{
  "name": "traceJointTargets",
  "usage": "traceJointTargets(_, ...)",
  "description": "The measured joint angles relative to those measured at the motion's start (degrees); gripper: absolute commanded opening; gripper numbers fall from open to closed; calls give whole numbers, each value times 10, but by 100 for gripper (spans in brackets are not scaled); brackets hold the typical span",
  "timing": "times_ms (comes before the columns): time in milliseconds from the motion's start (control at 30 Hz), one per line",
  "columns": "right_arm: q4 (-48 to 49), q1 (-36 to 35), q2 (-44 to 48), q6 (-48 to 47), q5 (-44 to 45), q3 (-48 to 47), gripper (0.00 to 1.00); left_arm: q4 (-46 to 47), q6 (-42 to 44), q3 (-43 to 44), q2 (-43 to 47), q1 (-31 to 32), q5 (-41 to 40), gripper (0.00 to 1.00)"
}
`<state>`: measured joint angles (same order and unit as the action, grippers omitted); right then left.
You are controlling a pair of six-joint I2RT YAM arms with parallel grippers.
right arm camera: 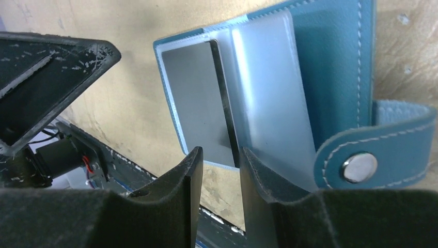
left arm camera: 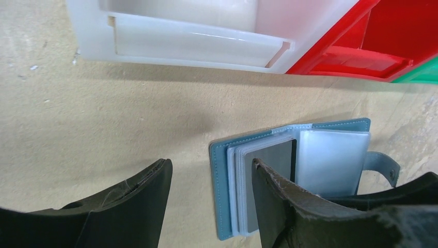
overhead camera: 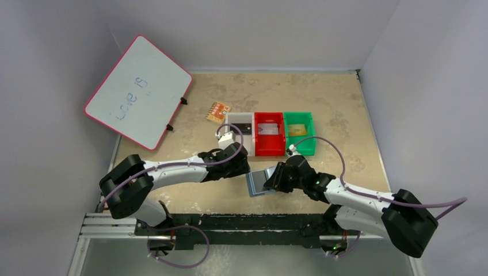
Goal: Take the credit cards out of the card holder
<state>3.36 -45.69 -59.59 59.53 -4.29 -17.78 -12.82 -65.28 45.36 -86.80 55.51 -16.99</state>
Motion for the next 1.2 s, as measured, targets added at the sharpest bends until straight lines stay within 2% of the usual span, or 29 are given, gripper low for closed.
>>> traceJointTargets(200,43,0,-12,-2,-16,3,35,-28,0,-8,45,0,-21,58)
traceJointTargets(400,78,0,-9,-2,-38,15,35,-40,4,-10,53,0,-27,57)
traceJointTargets(733,-45,0,38,-12,39,-44,46,-47,14,-10,52,0,-22,58)
traceJointTargets(1033,-50,0,-71,-37,45,-77,51,-42,14,-10,52,0,-5,58)
traceJointTargets(1200,-2,0,-83,-43,19,-70,51,-40,14,-10,52,0,0,57)
